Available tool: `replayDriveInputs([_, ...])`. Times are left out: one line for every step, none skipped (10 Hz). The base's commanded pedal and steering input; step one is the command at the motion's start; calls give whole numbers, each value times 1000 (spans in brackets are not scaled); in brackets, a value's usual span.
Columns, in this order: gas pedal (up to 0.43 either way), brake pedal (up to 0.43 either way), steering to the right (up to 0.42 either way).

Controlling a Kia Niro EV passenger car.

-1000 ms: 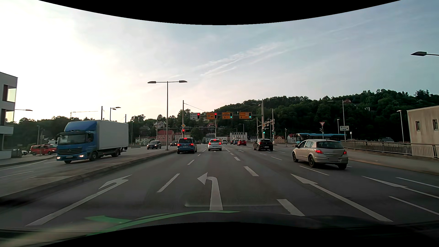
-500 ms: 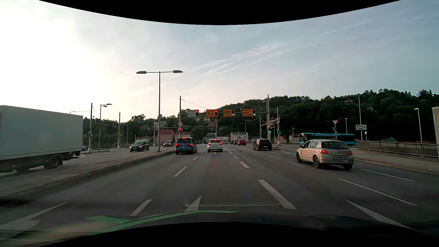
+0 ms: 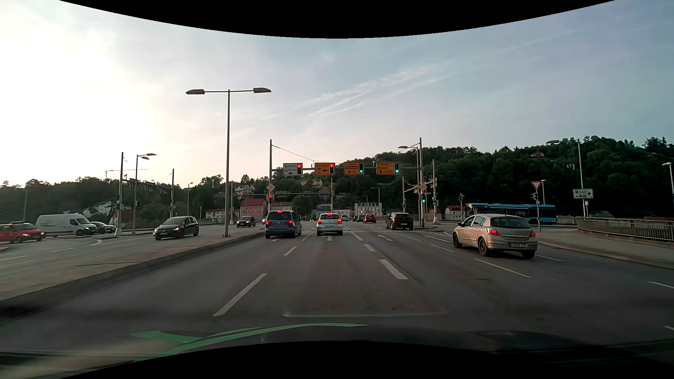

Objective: Follow the waypoints while adhering to traffic rules and regulations

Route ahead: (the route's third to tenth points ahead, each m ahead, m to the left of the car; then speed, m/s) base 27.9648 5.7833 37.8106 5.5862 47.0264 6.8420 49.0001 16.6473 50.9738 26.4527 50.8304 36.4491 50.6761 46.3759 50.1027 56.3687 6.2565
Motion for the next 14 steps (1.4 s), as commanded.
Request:
replayDriveInputs([0,140,-4])
replayDriveInputs([0,134,-7])
replayDriveInputs([0,128,-8])
replayDriveInputs([0,116,-7])
replayDriveInputs([0,104,-7])
replayDriveInputs([0,104,-6])
replayDriveInputs([0,104,-6])
replayDriveInputs([0,98,-5])
replayDriveInputs([0,98,-4])
replayDriveInputs([0,98,-4])
replayDriveInputs([0,104,-4])
replayDriveInputs([0,104,-4])
replayDriveInputs([0,104,-4])
replayDriveInputs([0,104,-4])
